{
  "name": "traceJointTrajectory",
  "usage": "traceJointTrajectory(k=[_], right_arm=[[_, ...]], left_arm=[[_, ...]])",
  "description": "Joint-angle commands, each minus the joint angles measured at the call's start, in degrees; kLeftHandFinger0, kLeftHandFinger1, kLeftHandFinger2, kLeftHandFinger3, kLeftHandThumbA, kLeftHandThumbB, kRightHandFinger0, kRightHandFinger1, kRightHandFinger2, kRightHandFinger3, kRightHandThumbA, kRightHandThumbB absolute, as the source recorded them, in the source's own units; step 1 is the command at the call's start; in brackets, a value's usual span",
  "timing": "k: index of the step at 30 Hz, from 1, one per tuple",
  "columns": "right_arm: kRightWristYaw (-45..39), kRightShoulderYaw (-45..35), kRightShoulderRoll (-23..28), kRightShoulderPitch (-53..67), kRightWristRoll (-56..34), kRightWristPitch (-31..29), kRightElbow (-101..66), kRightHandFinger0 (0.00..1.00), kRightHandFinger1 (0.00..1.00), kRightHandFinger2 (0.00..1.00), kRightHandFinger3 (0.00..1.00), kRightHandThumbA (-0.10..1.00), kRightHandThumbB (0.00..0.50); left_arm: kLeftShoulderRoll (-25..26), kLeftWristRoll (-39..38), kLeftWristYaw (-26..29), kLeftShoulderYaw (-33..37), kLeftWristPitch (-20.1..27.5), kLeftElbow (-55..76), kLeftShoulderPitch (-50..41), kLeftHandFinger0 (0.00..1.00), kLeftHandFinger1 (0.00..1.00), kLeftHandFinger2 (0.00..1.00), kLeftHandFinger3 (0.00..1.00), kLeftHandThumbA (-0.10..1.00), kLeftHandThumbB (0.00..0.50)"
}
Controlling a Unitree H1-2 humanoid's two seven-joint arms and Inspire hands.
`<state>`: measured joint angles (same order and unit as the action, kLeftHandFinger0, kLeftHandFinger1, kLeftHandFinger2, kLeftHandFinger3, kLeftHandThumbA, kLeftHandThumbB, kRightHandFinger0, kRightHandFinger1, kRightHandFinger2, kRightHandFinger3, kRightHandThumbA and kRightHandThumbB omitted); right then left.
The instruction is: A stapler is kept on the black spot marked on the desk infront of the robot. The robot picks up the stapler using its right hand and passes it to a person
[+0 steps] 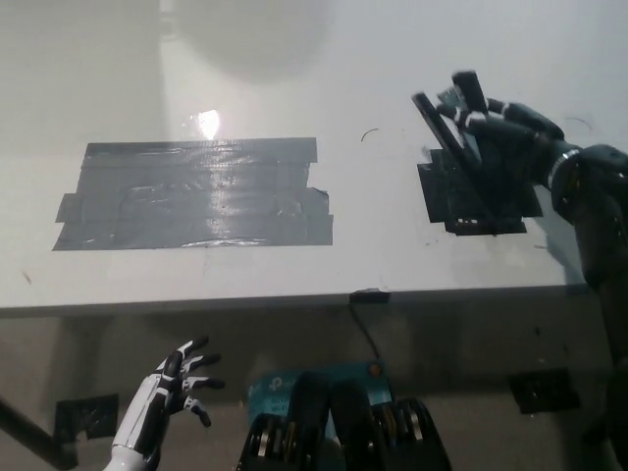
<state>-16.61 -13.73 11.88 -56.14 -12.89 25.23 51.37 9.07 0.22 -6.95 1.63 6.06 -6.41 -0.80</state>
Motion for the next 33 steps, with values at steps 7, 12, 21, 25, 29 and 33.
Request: traceJointTrajectory(k=[7,12,21,25,29,33], right_arm=[[4.1,1.3,-5.1,-18.5,-9.9,1.7,-3.2,0.0,0.0,0.0,0.01,0.73,0.009],[8.3,1.6,-7.4,-19.7,-8.0,1.7,-3.8,0.0,0.0,0.0,0.0,0.63,0.033],[13.5,2.8,-10.6,-21.3,-3.7,0.8,-4.6,0.0,0.0,0.0,0.0,0.67,0.041],[15.1,4.5,-10.9,-22.4,-1.3,-1.1,-3.2,0.0,0.0,0.0,0.03,0.65,0.032],[17.9,6.5,-10.9,-23.4,1.9,-4.6,-1.1,0.0,0.0,0.15,0.26,0.56,0.001],[21.4,12.5,-9.6,-24.8,9.1,-9.0,2.1,0.0,0.21,0.56,0.56,0.73,0.0]], left_arm=[[0.9,-0.4,-0.8,-0.2,0.7,1.7,1.4,0.3,0.61,0.77,0.85,1.0,0.486],[0.9,-0.5,-0.9,-0.2,0.8,1.5,1.3,0.29,0.61,0.76,0.84,1.0,0.497],[0.7,-0.4,-1.0,0.1,-0.2,2.3,1.0,0.28,0.6,0.75,0.83,1.0,0.5],[0.7,-0.4,-1.1,0.3,-0.3,2.3,1.0,0.27,0.58,0.74,0.82,1.0,0.486],[0.7,0.2,-1.1,0.6,-0.4,2.4,1.1,0.26,0.57,0.71,0.81,1.0,0.498],[0.9,0.1,-1.1,0.8,-1.0,2.8,1.1,0.25,0.55,0.68,0.79,1.0,0.5]])
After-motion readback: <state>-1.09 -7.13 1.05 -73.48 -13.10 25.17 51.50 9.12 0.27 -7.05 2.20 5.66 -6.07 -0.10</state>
